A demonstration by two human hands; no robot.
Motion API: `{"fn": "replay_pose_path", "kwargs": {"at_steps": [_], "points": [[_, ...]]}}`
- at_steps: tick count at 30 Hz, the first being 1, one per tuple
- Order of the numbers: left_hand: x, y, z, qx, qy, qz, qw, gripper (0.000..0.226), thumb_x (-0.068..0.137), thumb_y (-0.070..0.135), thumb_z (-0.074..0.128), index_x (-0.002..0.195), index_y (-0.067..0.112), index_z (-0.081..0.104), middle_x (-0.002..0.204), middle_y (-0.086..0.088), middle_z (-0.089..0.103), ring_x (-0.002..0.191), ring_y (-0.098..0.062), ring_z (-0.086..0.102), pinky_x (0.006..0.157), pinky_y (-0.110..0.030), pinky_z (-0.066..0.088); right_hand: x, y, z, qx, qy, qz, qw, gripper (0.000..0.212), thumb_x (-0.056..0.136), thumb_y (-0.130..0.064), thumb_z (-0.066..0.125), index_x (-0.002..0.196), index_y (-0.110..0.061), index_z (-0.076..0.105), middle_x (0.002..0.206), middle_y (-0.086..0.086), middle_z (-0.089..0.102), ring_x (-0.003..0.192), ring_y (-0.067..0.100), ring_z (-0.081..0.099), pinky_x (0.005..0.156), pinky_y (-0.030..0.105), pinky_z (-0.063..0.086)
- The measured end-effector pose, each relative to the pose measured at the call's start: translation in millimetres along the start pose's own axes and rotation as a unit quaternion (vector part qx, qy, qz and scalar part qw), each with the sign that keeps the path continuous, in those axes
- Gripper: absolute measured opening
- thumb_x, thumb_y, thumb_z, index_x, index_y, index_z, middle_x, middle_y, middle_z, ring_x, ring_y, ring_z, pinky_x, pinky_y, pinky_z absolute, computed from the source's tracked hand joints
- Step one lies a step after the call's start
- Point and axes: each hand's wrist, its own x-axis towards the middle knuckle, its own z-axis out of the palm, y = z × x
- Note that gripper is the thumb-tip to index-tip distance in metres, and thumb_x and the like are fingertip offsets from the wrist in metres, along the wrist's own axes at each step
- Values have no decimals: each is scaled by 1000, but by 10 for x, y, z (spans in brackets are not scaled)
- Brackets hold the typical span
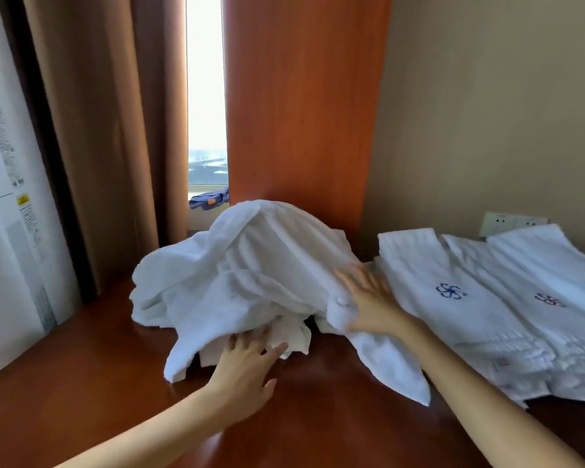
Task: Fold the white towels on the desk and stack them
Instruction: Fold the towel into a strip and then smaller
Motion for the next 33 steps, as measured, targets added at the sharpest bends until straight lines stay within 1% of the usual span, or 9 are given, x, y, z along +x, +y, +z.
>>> {"fn": "replay_pose_path", "kwargs": {"at_steps": [4, 7, 10, 14, 18, 22, 27, 29, 33], "points": [[-56, -251, -11, -40, 201, 51, 978, 78, 61, 24, 86, 134, 22, 57, 149, -9, 42, 123, -25, 56, 94, -37, 50, -64, -252, 399, 108, 94, 50, 988, 81, 82, -25, 71, 149, -24, 26, 132, 6, 50, 116, 25, 50, 86, 29, 40], [140, -459, -112, -76, 183, -23, 980, 99, 69, 30, 81, 151, 23, 26, 160, -14, 14, 125, -32, 50, 92, -40, 48, -164, -364, 390, 170, 170, 20, 971, 58, 81, -20, 67, 135, -26, 46, 109, -3, 63, 95, 20, 61, 70, 28, 45], [393, -586, -246, -34, 169, -69, 983, 115, 69, 62, 73, 150, 35, -4, 161, -12, -3, 131, -33, 38, 94, -44, 43, -371, -366, 327, 175, 109, -22, 978, 41, 83, -26, 59, 123, -31, 52, 94, -13, 64, 87, 15, 64, 64, 29, 46], [830, -739, -490, -98, 83, -134, 983, 88, 71, 87, 20, 145, 54, -13, 162, 2, 7, 147, -28, 15, 109, -69, 8, -708, -219, 356, 163, -30, 10, 986, 41, 83, -38, 65, 122, -37, 54, 97, -14, 67, 85, 10, 62, 69, 26, 46], [1104, -747, -582, -165, 101, -168, 967, 85, 79, 83, 23, 148, 48, -12, 149, 4, 44, 144, -29, 27, 106, -72, -6, -880, -120, 272, 272, -124, 41, 953, 50, 79, -40, 74, 125, -33, 58, 114, -13, 65, 102, 8, 61, 92, 29, 50], [1199, -922, -549, -167, 51, -267, 948, 95, 78, 81, 41, 149, 45, -12, 162, 3, -9, 149, -27, 3, 110, -70, -1, -1006, 65, 215, 191, -188, 86, 960, 45, 74, -41, 74, 113, -21, 61, 104, -5, 63, 104, 22, 62, 82, 29, 49], [1264, -992, -379, -134, 71, -281, 948, 85, 87, 70, 40, 150, 44, -10, 162, 1, -10, 147, -38, 8, 110, -71, 2, -1273, 259, 336, 151, -121, 136, 972, 61, 81, -49, 66, 137, -31, 49, 129, -5, 59, 117, 18, 57, 89, 28, 44], [1241, -767, -311, -108, 187, -240, 946, 86, 89, 58, 51, 154, 36, -1, 161, -9, -12, 147, -38, -2, 110, -70, -3, -1300, 260, 372, 120, -101, 117, 981, 62, 81, -56, 61, 138, -37, 45, 126, -6, 62, 112, 18, 60, 86, 29, 47], [923, 10, -28, -9, 292, 97, 951, 83, 90, 58, 44, 155, 25, 7, 161, -13, 6, 148, -31, 7, 111, -65, 2, -1371, 227, 432, 128, -77, 123, 981, 55, 79, -61, 60, 129, -40, 49, 113, -7, 66, 104, 19, 62, 85, 35, 51]]}}
